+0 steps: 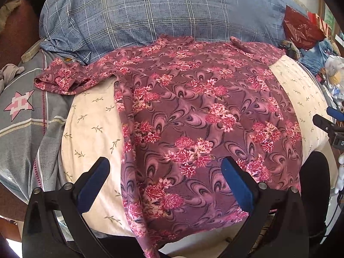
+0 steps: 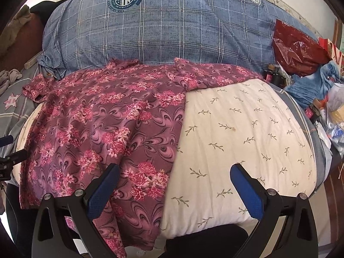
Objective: Fold small clothes
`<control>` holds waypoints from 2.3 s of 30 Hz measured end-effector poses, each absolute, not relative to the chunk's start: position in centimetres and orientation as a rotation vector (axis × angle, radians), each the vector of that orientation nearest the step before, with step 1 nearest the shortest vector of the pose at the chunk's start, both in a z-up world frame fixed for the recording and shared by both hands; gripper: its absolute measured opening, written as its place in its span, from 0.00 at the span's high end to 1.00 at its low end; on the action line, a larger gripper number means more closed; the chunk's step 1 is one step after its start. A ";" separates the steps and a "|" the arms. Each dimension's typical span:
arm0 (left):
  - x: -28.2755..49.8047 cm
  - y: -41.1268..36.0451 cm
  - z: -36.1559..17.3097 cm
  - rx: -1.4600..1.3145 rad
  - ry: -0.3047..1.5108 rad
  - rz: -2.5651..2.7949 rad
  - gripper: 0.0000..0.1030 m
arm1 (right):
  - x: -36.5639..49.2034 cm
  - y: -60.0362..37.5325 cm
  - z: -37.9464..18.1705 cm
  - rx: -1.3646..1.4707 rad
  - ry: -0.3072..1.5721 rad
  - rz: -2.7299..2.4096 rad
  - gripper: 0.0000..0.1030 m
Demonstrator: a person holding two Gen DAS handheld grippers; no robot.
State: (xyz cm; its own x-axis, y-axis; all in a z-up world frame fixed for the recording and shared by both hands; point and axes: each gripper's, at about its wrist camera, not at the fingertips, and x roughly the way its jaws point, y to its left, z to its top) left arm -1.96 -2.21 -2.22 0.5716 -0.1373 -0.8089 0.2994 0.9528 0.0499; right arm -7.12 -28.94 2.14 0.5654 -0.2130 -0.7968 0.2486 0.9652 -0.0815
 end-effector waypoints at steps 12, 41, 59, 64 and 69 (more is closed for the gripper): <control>-1.1 -2.4 -2.8 0.189 0.950 -0.255 0.00 | -6.7 -29.4 1.7 0.067 0.934 -0.271 0.01; 0.9 1.0 -8.0 0.100 1.176 -0.180 0.57 | -6.7 -29.8 -4.6 0.308 1.025 -0.096 0.85; 0.4 6.7 -4.7 0.023 1.176 -0.075 0.93 | -7.2 -38.5 -3.5 0.552 1.042 -0.189 0.90; 2.6 5.5 -1.8 0.029 1.056 -0.126 0.53 | -4.9 -40.4 -0.3 0.656 0.874 -0.169 0.54; 7.9 1.0 -3.3 0.059 1.080 -0.170 0.51 | 3.4 -40.4 -1.3 0.619 0.899 -0.166 0.53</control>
